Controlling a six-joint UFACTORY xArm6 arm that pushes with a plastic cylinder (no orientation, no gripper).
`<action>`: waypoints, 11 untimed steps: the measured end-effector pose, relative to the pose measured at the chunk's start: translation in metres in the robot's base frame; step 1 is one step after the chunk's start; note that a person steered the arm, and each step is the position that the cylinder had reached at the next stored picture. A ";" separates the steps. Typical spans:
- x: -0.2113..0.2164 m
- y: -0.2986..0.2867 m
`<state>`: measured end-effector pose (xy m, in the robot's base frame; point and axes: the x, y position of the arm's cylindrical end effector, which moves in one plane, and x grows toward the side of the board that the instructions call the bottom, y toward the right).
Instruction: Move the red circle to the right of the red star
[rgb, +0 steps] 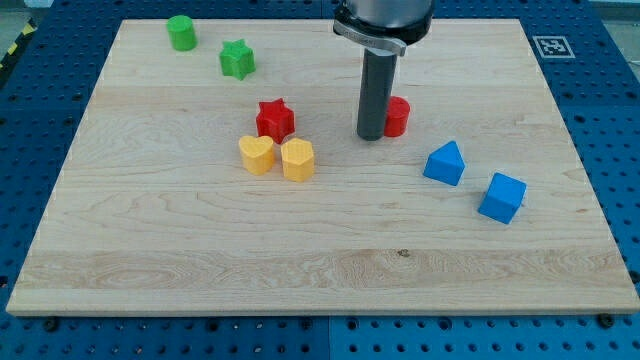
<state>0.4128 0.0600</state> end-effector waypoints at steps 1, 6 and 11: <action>0.028 0.053; -0.034 -0.038; 0.021 0.007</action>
